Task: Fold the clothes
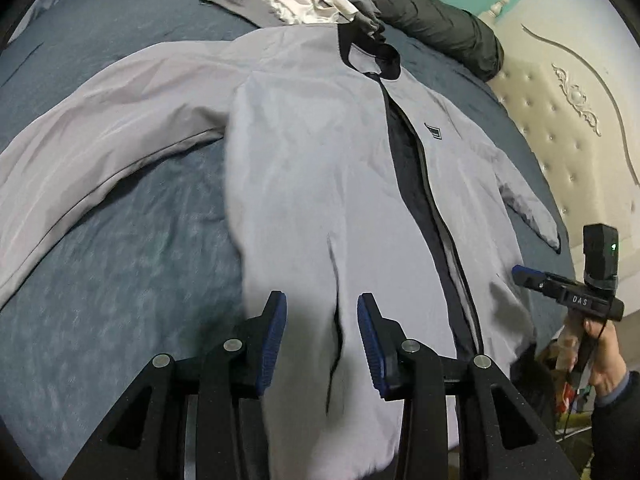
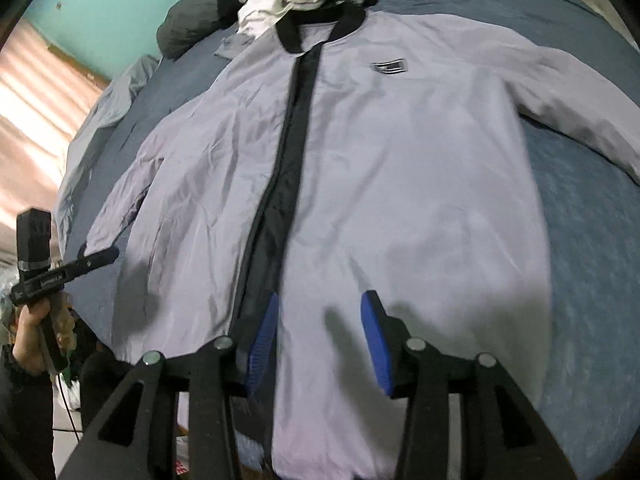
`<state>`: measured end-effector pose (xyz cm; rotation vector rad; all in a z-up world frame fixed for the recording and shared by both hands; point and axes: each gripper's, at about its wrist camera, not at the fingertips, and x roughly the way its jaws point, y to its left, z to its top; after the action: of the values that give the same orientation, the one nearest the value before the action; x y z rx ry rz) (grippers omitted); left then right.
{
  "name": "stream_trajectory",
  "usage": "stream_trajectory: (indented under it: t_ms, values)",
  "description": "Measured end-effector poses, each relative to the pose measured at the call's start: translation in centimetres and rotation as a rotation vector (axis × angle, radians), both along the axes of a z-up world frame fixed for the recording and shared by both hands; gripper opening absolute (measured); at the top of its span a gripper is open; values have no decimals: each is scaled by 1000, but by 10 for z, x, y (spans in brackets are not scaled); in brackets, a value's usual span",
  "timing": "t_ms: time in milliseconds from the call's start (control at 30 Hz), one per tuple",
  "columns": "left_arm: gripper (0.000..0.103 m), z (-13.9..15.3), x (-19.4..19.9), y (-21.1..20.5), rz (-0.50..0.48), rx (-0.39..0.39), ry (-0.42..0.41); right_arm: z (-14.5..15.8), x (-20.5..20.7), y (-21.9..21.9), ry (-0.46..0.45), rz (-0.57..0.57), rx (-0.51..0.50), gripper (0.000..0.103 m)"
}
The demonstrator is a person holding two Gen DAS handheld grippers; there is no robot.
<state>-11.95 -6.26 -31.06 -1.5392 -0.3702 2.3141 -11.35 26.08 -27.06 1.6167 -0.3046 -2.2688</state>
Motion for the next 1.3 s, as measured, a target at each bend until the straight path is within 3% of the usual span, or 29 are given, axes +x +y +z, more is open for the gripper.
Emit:
stream_trajectory:
  t_ms: [533,733,900,1100,1300]
  values:
    - [45,-15,-66,14,57,56,116,-19,-114,-39,80,-40,60,46]
    - [46,-26,-81,26,30,29,135,-37,-149,-52,75,-55,91,46]
    - [46,-49,-86,29,14,36,102,-51,-164,-60,62,-53,106,46]
    - [46,-66,-95,21,26,38,74,-64,-174,-64,36,-40,141,21]
    - [47,-55,-90,14,40,36,89,-61,-171,-60,47,-28,130,18]
